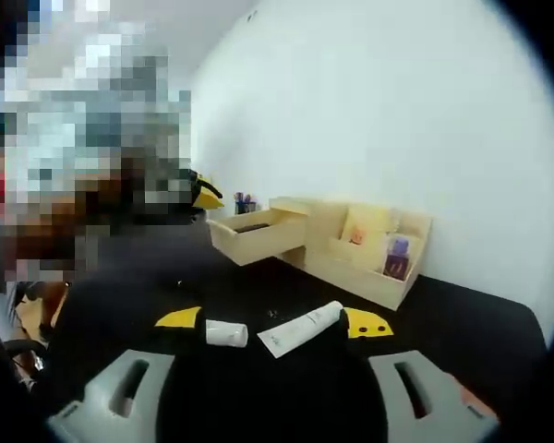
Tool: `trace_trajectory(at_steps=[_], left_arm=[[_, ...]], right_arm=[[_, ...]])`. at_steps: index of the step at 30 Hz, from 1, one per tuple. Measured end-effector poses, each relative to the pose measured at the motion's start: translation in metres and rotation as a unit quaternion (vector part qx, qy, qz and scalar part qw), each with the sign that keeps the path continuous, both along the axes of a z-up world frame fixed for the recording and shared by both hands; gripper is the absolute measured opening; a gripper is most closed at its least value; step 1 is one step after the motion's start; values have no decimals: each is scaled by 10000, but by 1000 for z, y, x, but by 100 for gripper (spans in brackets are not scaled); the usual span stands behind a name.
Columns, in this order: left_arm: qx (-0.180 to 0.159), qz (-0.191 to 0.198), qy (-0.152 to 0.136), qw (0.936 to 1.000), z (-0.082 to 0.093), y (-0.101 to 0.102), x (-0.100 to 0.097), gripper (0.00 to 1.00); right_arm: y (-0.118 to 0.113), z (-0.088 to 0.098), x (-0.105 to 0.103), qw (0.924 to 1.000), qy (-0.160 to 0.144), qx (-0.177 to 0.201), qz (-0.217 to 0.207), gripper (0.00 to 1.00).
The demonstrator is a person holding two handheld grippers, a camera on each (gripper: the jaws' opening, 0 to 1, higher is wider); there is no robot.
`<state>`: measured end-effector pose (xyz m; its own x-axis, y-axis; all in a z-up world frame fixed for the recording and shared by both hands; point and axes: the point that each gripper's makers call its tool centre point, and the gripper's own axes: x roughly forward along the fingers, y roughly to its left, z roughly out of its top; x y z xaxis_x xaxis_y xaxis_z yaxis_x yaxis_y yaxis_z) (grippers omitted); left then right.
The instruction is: Open the drawer, pick up the cosmetic bottles from the table one by one, place them into the drawer, release the gripper, close the drawer, and move the gripper away
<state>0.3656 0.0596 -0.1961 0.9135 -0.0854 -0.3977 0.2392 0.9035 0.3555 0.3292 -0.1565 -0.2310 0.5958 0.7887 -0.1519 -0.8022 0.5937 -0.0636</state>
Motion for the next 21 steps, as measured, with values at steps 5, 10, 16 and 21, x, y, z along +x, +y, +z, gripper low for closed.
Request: trace_trajectory(at_steps=[5,10,16,21], left_arm=[[-232,240,-478,9983,-10,17,-8,5],[-531,317,-591,9963,-35,20,-12,5],[-1194,290,-534,9910,-51,20,-8,8],[-1345,337,-578,9887,-59,27,-4,14]], right_arm=[[1,-2,-1,10000,-11,-40,14,53],[3,-5,-2,10000,48,-29,48,53],[2,-6,0,10000,77,-20,17,53],[3,-7,-1,9999,86,-33,40,53]])
